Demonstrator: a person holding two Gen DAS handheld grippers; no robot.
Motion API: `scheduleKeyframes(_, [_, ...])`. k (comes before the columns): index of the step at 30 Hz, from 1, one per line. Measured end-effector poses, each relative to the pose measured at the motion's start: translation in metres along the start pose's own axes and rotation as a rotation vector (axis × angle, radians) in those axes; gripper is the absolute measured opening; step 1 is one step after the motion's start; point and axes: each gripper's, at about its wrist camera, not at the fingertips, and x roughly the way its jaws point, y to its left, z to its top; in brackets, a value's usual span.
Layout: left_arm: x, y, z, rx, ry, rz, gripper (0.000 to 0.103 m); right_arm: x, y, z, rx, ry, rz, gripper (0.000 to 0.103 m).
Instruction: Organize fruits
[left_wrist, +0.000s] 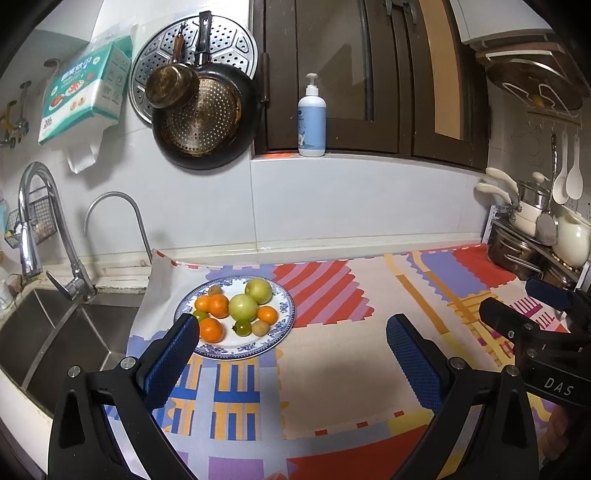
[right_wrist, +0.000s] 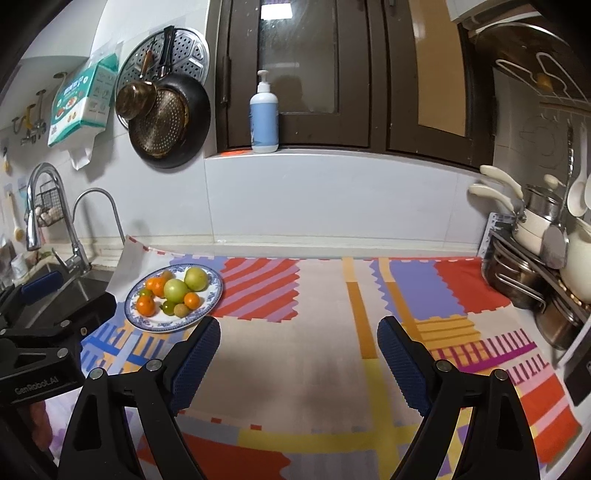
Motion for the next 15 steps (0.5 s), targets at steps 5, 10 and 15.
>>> scheduleKeyframes(5, [-0.0046, -0.0030, -0.0001, 0.012, 0.001, 0.016, 0.103, -0.0053, -0.0051, -0.0001, 0.008, -0.006, -0.007, 0.088])
scheduleKeyframes(10, [-0.0056, -0.0035, -0.0007, 0.015, 0.001, 0.025, 0.103, -0.0062, -0.0059, -0.0008, 0.007, -0.003, -0.005, 0.088])
scheduleKeyframes(15, [-0.0064, -0.0029, -0.0004, 0.010, 0.001, 0.014, 0.103, -0.0075, -0.0065, -0.0001, -0.003, -0.007, -0.005, 0.088])
